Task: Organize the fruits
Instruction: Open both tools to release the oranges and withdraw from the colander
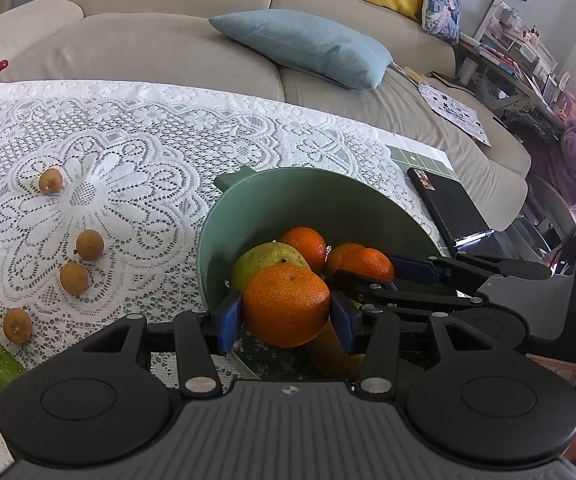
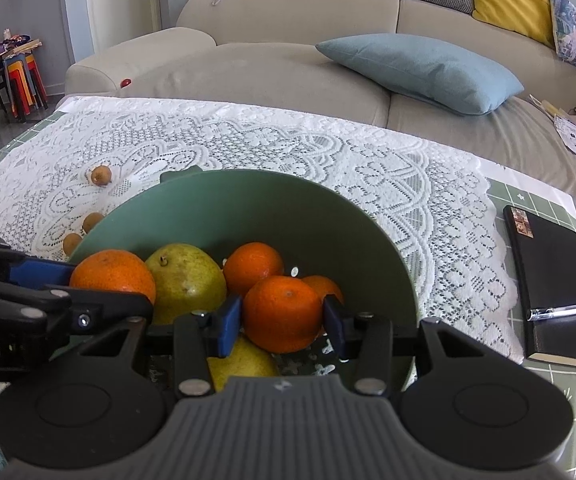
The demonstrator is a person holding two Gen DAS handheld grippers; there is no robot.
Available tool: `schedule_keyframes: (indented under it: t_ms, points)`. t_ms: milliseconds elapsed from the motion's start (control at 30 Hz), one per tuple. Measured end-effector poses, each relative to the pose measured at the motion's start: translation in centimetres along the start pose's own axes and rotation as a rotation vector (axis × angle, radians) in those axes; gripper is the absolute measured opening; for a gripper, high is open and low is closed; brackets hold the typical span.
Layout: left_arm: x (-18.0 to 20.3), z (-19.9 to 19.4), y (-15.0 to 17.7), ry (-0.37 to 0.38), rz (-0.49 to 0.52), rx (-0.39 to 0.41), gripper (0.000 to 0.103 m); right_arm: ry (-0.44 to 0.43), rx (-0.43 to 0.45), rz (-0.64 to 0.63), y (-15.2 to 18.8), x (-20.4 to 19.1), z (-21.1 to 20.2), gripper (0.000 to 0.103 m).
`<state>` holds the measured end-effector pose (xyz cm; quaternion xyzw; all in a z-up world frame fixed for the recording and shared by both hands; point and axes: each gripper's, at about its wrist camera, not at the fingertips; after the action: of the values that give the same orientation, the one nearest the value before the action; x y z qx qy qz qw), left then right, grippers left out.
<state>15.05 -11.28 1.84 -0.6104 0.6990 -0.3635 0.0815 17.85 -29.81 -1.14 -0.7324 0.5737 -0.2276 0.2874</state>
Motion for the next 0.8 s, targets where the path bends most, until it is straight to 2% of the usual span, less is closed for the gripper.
schedule_keyframes:
  t_ms: [133,367,467,533,800]
  points:
    - [-0.3,-0.5,-0.2,0.024,-0.013,0.012,0.063,0.001,0.032,0.022,-0.3,0.3,-0.7,0.056]
    - [-0.9,-1.9,-0.6,0.054,-0.012,0.060,0.065,0.006,0.079,0.059,-0.7,0.4,-1.5,0.056]
    - [-1.3,-2.8,-0.8,0.048,-0.005,0.098,0.065,0.001,0.121,0.072,-1.0,-0.1,-2.2,0.061]
    - [-1.6,-3.6,-1.0,0.030,0.006,0.129,0.065,-0.002,0.156,0.077,-1.3,-0.5,-2.8,0.066]
    - [-3.8,-6.8,-1.1,-0.086,0.059,0.230,0.065,-0.052,0.241,0.071,-2.2,-3.7,-4.0,0.069]
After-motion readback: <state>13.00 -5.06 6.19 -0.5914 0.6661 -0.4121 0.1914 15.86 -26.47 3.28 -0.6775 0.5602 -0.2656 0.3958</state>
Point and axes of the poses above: each gripper's, at about its wrist camera, not at the fingertips, and z roughly the way its jaws point, x to its right, y to its underside, and after that the axes turned 3 degrees about y, right-handed
